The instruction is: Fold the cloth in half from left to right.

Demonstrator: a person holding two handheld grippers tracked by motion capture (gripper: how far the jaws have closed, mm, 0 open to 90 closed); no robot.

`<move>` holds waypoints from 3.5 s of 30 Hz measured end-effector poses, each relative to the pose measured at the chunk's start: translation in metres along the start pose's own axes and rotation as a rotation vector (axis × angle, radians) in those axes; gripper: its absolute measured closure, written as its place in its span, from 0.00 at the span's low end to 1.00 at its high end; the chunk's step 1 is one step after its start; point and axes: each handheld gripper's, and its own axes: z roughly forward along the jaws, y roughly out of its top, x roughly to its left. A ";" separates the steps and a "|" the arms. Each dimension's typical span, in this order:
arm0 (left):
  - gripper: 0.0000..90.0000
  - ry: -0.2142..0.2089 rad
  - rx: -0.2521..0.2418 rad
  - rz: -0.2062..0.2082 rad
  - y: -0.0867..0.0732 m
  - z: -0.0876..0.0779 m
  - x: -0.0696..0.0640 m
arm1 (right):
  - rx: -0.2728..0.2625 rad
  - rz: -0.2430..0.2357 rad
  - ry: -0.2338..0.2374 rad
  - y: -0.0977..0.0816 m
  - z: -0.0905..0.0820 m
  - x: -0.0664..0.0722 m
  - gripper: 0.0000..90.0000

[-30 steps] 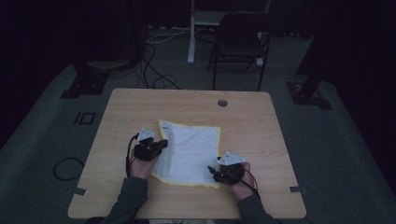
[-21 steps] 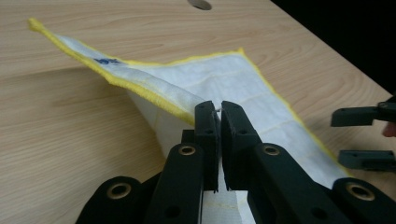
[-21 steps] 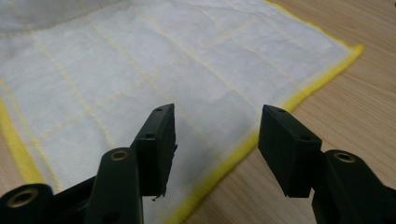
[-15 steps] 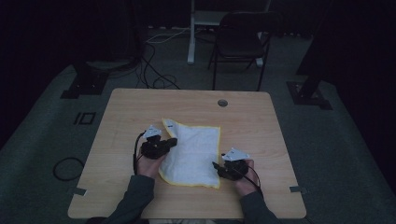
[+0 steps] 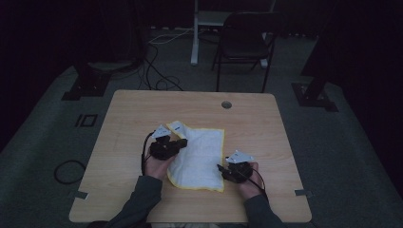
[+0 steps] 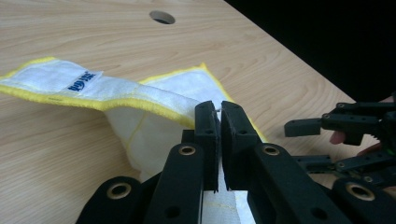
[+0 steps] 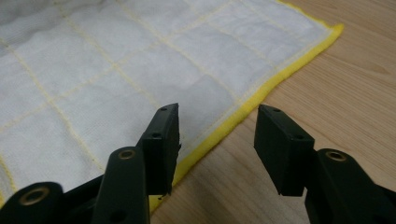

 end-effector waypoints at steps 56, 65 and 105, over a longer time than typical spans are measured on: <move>0.81 -0.118 0.117 0.071 0.005 0.069 -0.043 | -0.007 0.080 -0.078 -0.006 -0.004 -0.011 0.67; 0.77 -0.057 0.119 0.032 -0.017 0.034 -0.021 | -0.004 0.077 -0.071 -0.006 -0.004 -0.010 0.67; 1.00 -0.339 0.189 0.087 -0.029 0.061 -0.086 | -0.012 0.112 -0.105 -0.008 -0.006 -0.016 0.67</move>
